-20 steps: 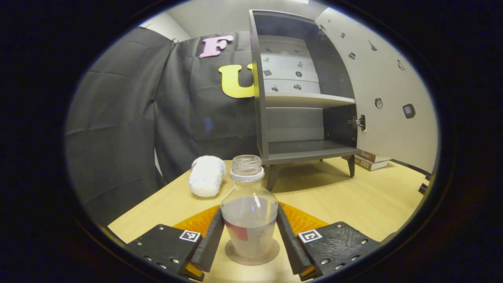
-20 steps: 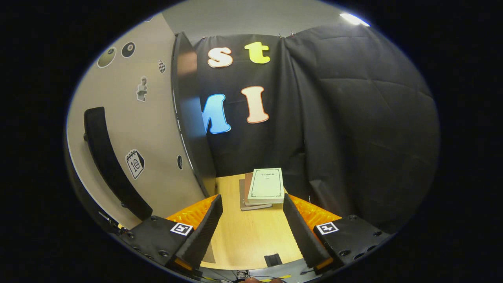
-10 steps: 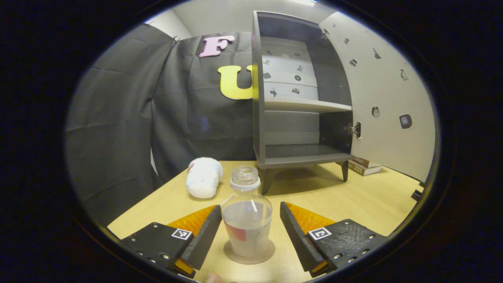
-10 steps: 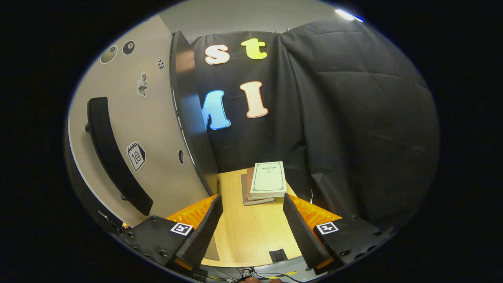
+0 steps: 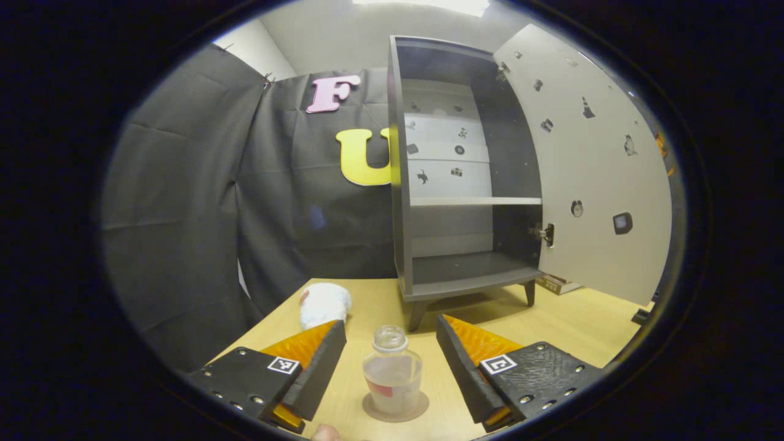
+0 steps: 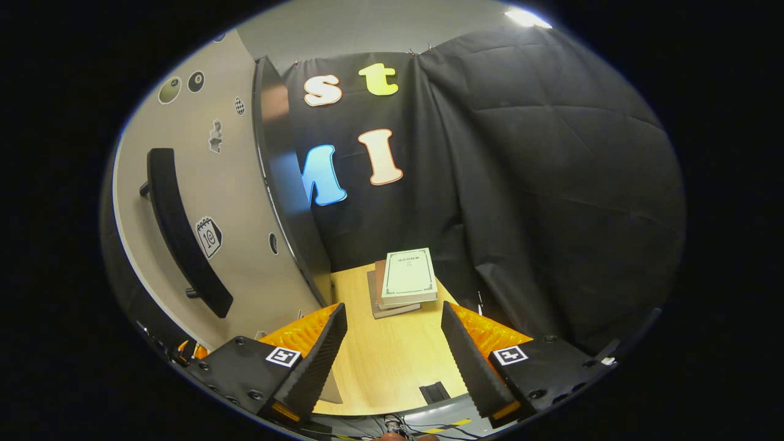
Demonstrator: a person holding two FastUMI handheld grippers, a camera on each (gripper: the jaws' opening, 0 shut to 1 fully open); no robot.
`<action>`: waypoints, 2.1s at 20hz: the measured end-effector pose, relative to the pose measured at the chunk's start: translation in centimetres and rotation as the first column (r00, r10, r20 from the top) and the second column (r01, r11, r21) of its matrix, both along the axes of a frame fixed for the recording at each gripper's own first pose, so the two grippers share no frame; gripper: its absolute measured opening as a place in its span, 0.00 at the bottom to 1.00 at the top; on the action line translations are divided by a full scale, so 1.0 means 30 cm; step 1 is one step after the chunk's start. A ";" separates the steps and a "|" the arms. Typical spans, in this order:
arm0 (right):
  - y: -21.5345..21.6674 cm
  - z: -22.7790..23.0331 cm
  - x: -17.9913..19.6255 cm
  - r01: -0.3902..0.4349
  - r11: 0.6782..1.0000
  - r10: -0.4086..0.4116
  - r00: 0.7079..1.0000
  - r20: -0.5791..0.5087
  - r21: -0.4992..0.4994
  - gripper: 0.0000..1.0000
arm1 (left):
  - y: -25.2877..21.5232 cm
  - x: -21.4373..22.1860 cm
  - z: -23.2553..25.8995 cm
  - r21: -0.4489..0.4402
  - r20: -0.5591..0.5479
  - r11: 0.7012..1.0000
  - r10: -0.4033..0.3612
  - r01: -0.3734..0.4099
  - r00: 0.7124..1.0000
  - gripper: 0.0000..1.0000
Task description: Open the cabinet door with the right hand, grasp the bottle in the cabinet with the left hand and place it on the coaster, then close the cabinet door with the right hand.
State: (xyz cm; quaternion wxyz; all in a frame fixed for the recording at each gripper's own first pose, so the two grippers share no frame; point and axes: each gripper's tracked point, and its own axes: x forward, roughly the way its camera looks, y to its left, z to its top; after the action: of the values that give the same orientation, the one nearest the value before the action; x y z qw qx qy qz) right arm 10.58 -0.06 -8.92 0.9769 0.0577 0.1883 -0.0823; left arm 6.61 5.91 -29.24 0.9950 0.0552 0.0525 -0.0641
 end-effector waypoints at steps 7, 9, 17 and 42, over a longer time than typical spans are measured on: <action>-0.041 0.133 0.062 -0.008 1.000 0.008 0.994 0.104 -0.006 0.98 | 0.003 -0.034 0.362 0.039 0.074 0.997 0.061 -0.064 0.995 0.89; -0.083 0.173 0.092 0.014 1.000 -0.013 0.990 0.140 -0.001 0.98 | -0.036 -0.051 0.456 0.072 0.086 0.994 0.080 -0.087 0.993 0.91; -0.108 0.289 0.175 -0.054 0.996 0.036 0.971 0.238 0.070 0.98 | -0.277 -0.130 0.671 -0.054 -0.005 0.989 0.136 -0.136 0.991 0.89; 0.224 0.407 0.116 -0.248 0.968 0.250 0.938 0.239 -0.041 0.97 | -0.175 -0.158 0.799 -0.129 -0.106 0.976 0.160 -0.173 0.981 0.89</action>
State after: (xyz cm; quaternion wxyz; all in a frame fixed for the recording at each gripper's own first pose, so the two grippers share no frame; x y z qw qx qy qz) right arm 14.06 6.66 3.28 0.9954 0.0381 0.0732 0.0487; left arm 1.87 0.66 -5.27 0.9947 -0.0215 0.0995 0.0136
